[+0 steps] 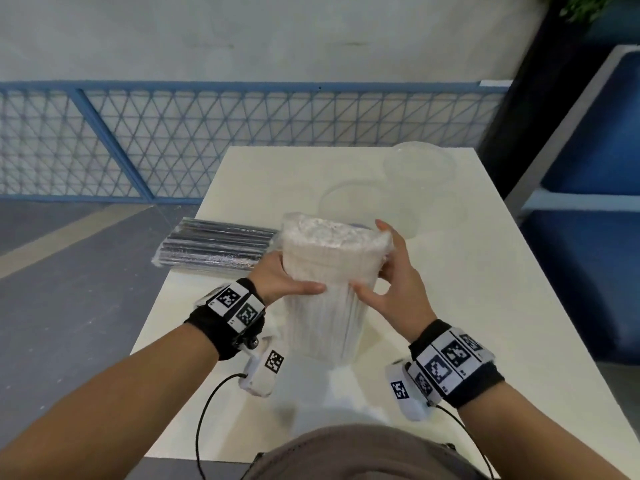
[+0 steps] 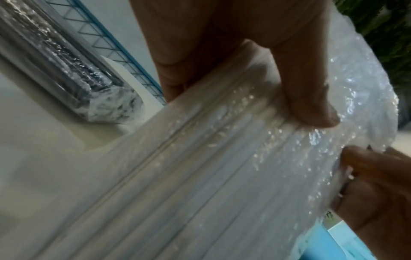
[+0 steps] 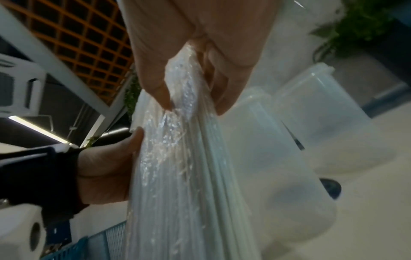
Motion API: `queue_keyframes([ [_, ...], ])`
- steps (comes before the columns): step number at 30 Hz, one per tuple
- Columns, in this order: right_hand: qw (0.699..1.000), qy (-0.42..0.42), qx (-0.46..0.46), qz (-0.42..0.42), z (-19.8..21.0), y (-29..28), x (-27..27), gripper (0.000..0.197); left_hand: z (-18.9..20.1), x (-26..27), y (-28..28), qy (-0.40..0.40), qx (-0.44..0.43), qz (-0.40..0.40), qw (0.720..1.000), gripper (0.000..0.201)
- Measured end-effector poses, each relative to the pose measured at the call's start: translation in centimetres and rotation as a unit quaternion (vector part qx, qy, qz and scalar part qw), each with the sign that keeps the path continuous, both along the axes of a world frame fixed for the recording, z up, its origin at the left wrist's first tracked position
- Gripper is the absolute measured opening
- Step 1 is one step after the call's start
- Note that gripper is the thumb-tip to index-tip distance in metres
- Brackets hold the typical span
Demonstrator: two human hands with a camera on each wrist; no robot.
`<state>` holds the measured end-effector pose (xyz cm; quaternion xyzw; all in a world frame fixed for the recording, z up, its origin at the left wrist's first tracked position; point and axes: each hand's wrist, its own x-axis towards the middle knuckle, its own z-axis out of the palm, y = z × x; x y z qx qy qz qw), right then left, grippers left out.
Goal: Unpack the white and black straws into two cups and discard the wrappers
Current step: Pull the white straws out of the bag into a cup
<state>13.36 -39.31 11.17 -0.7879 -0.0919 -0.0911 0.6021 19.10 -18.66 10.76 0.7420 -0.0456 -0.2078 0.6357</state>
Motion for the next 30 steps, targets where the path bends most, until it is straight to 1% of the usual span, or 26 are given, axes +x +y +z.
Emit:
queue_keyframes([
  [1, 1.000, -0.028, -0.003, -0.007, 0.2, -0.2, 0.0, 0.087, 0.0, 0.1, -0.1, -0.001, 0.007, -0.003, 1.000, 0.083],
  [2, 0.998, -0.060, -0.024, -0.014, 0.2, -0.4, 0.0, 0.089, 0.1, 0.1, -0.2, -0.002, 0.012, -0.008, 1.000, 0.081],
  [3, 0.993, -0.100, -0.066, -0.024, 0.1, -0.6, 0.0, 0.087, 0.2, 0.2, -0.2, -0.001, 0.016, -0.014, 1.000, 0.079],
  [4, 0.982, -0.141, -0.124, -0.035, -0.1, -0.7, 0.0, 0.081, 0.3, 0.2, -0.2, 0.003, 0.019, -0.019, 1.000, 0.076],
  [6, 0.949, -0.213, -0.225, -0.053, -0.3, -1.1, 0.3, 0.059, 0.5, 0.2, -0.3, 0.006, 0.026, -0.029, 0.999, 0.073],
  [7, 0.934, -0.243, -0.255, -0.057, -0.3, -1.2, 0.5, 0.046, 0.6, 0.2, -0.4, 0.004, 0.029, -0.035, 0.999, 0.074],
  [9, 0.910, -0.305, -0.277, -0.049, 0.0, -1.3, 1.1, 0.019, 0.7, 0.2, -0.6, -0.001, 0.027, -0.041, 0.999, 0.078],
  [10, 0.900, -0.329, -0.283, -0.040, 0.3, -1.2, 1.5, 0.011, 0.8, 0.2, -0.8, -0.004, 0.026, -0.039, 0.999, 0.079],
  [12, 0.892, -0.348, -0.285, -0.032, 0.7, -1.1, 1.9, 0.016, 0.6, 0.3, -1.1, -0.013, 0.027, -0.034, 0.999, 0.079],
  [14, 0.902, -0.333, -0.272, -0.049, 1.2, -0.9, 2.1, 0.015, 0.5, 0.3, -1.2, -0.021, 0.031, -0.031, 0.999, 0.082],
  [17, 0.934, -0.278, -0.205, -0.094, 1.7, -0.8, 2.2, 0.013, 0.7, 0.4, -1.5, -0.029, 0.049, -0.028, 0.998, 0.079],
  [19, 0.955, -0.237, -0.149, -0.100, 2.4, -0.9, 2.5, 0.011, 0.7, 0.5, -1.5, -0.031, 0.059, -0.019, 0.998, 0.080],
  [22, 0.973, -0.173, -0.115, -0.100, 3.8, -0.8, 3.2, 0.007, 0.7, 0.3, -1.4, -0.039, 0.050, -0.010, 0.998, 0.087],
  [24, 0.986, -0.131, -0.041, -0.096, 5.1, -0.6, 3.7, 0.010, 1.1, -0.1, -1.3, -0.046, 0.045, -0.017, 0.998, 0.080],
  [26, 0.987, -0.117, 0.026, -0.111, 6.9, -0.6, 4.3, 0.016, 1.2, -0.5, -1.2, -0.054, 0.039, -0.017, 0.998, 0.073],
  [27, 0.985, -0.112, 0.044, -0.122, 7.7, -0.8, 4.6, 0.017, 1.2, -0.7, -1.1, -0.059, 0.036, -0.020, 0.997, 0.072],
  [28, 0.985, -0.103, 0.050, -0.130, 8.5, -1.1, 5.1, 0.017, 1.2, -0.9, -1.0, -0.067, 0.034, -0.026, 0.997, 0.074],
  [30, 0.987, -0.078, 0.034, -0.135, 9.3, -1.5, 6.1, 0.013, 1.1, -1.2, -0.7, -0.078, 0.032, -0.030, 0.996, 0.077],
])
